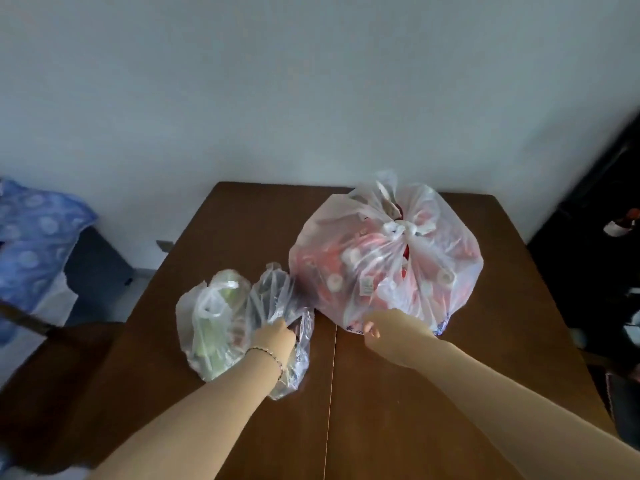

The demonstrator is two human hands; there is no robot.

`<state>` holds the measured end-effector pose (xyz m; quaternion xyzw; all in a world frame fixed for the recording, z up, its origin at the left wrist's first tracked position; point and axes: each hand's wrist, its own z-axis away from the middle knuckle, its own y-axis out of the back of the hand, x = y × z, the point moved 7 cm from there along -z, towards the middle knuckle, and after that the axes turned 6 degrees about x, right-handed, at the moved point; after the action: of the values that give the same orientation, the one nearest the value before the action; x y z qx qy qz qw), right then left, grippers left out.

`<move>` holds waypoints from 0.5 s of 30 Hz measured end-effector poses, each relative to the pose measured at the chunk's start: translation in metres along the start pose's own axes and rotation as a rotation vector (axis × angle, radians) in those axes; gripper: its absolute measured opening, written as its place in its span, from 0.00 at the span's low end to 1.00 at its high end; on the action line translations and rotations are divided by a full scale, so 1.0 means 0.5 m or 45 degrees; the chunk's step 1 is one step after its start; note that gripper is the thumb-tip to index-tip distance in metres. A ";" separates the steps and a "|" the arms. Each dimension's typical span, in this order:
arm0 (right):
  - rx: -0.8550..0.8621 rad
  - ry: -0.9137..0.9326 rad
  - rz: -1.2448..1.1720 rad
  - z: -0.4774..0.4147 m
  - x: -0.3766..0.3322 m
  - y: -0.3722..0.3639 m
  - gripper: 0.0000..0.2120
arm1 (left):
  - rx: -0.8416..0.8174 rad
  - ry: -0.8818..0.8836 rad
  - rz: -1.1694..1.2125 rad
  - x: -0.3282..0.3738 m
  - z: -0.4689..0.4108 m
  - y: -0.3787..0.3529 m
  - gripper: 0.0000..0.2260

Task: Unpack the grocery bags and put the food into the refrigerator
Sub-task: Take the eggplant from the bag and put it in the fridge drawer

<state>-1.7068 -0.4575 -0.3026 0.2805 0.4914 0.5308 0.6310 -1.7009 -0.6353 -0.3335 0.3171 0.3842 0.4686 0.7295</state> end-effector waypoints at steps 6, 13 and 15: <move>-0.039 0.080 -0.112 -0.058 -0.042 -0.024 0.13 | 0.026 0.123 0.511 -0.028 -0.053 0.052 0.07; -0.066 0.115 -0.483 -0.055 -0.113 -0.065 0.20 | -0.016 0.278 1.402 -0.038 -0.080 0.079 0.03; 0.031 0.037 -0.473 -0.051 -0.104 -0.061 0.20 | -0.142 0.382 1.768 -0.022 -0.089 0.055 0.04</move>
<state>-1.7159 -0.5196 -0.3214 0.1849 0.5501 0.4033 0.7075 -1.7540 -0.6311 -0.3301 0.3828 0.1653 0.8826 0.2169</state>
